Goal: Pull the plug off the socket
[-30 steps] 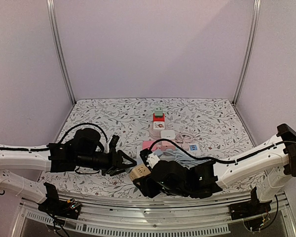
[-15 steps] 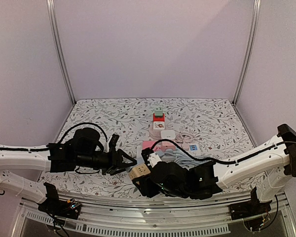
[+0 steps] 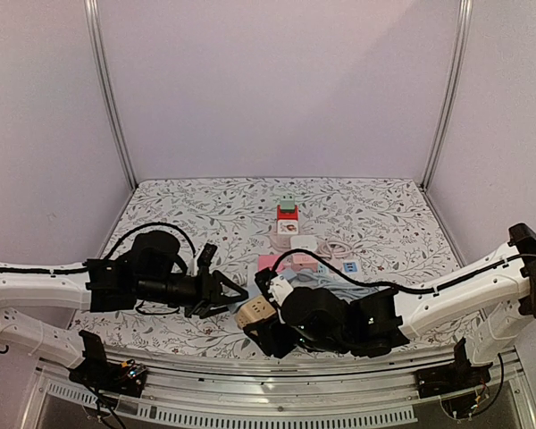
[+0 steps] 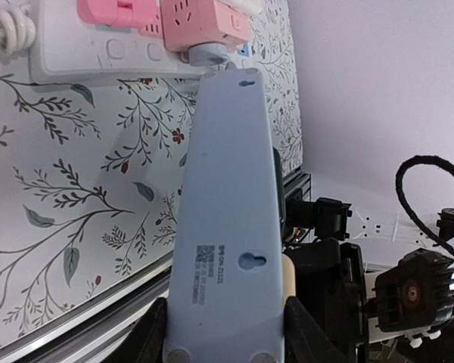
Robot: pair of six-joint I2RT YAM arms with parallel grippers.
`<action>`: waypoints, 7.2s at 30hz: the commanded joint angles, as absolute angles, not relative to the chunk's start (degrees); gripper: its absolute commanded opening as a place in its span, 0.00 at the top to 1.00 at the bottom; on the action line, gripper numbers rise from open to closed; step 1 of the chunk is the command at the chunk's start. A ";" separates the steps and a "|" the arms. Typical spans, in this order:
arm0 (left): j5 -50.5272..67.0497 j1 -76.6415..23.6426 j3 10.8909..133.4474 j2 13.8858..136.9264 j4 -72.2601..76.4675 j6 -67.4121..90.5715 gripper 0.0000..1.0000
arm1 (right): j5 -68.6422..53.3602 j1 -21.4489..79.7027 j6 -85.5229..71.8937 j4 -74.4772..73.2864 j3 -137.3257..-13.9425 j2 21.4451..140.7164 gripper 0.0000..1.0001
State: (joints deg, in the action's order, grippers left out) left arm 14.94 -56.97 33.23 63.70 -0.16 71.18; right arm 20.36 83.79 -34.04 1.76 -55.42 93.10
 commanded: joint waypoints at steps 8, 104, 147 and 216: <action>15.64 -54.94 33.05 62.94 0.18 68.64 1.00 | 10.30 84.16 -28.01 7.27 -54.94 90.11 1.00; 19.31 -48.38 33.62 62.83 -1.97 65.39 1.00 | 18.03 79.76 -30.89 -5.27 -59.38 84.13 1.00; 19.23 -47.74 31.24 60.91 -1.24 66.52 1.00 | 19.29 80.06 -29.68 -7.11 -57.70 82.07 1.00; 22.20 -39.20 25.56 50.27 -8.86 67.32 1.00 | 17.77 20.93 -24.82 -22.90 -44.59 82.54 0.93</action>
State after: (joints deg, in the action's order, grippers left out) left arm 23.94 -40.42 26.92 51.75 -5.15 66.26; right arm 20.12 21.71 -25.67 -26.41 -43.64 80.14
